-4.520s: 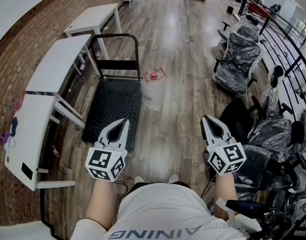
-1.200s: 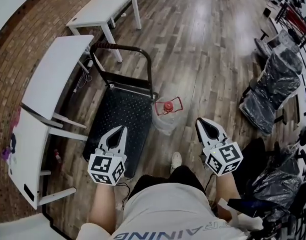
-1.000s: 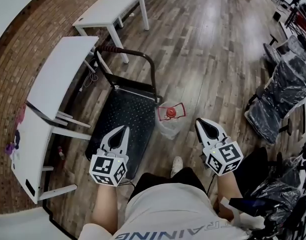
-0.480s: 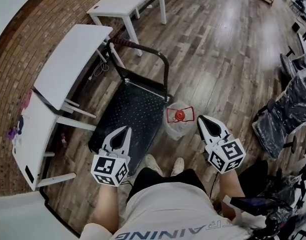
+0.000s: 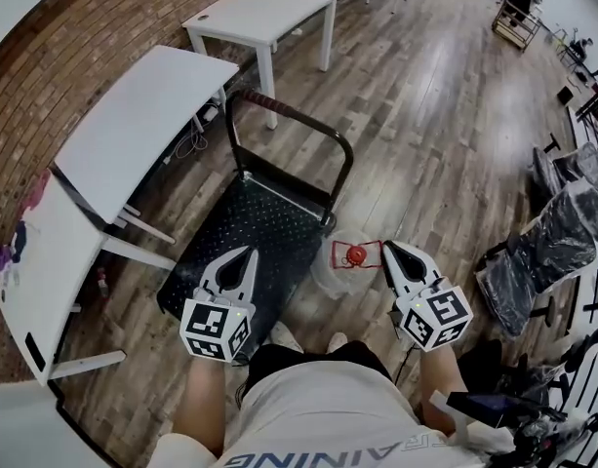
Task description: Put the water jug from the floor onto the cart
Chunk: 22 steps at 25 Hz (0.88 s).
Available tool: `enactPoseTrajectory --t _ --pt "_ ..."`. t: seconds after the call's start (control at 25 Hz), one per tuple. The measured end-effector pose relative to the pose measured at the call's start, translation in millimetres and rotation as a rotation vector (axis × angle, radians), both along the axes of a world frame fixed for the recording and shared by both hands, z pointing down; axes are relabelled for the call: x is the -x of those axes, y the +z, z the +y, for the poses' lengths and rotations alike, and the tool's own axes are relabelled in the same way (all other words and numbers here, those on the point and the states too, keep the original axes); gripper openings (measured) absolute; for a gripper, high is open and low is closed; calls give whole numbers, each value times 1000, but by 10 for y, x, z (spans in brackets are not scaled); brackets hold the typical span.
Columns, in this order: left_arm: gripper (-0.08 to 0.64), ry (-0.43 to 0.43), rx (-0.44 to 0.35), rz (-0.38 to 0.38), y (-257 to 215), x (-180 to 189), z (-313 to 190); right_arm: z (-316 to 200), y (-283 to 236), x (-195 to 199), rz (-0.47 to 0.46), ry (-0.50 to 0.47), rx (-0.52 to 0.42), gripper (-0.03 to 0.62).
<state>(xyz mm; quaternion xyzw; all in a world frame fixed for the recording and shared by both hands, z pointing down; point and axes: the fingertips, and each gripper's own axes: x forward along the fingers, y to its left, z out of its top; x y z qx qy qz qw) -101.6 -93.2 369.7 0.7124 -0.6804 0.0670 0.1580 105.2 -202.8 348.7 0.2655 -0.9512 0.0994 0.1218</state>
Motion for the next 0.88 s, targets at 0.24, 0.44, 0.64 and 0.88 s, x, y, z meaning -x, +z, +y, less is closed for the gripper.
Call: enactPoseTrajectory --t 0.24,0.44,0.64,0.88 --pt "0 -92 0 53 183 572 159 -63 -12 431 42 -21 -30 5" --pt "0 -160 19 80 287 772 296 -252 91 663 47 -46 -16 5" --pt "0 -209 54 89 363 749 264 -558 356 611 68 -33 19 5" --pt "0 -229 85 62 518 517 8 -1024 1079 311 106 24 123 6"
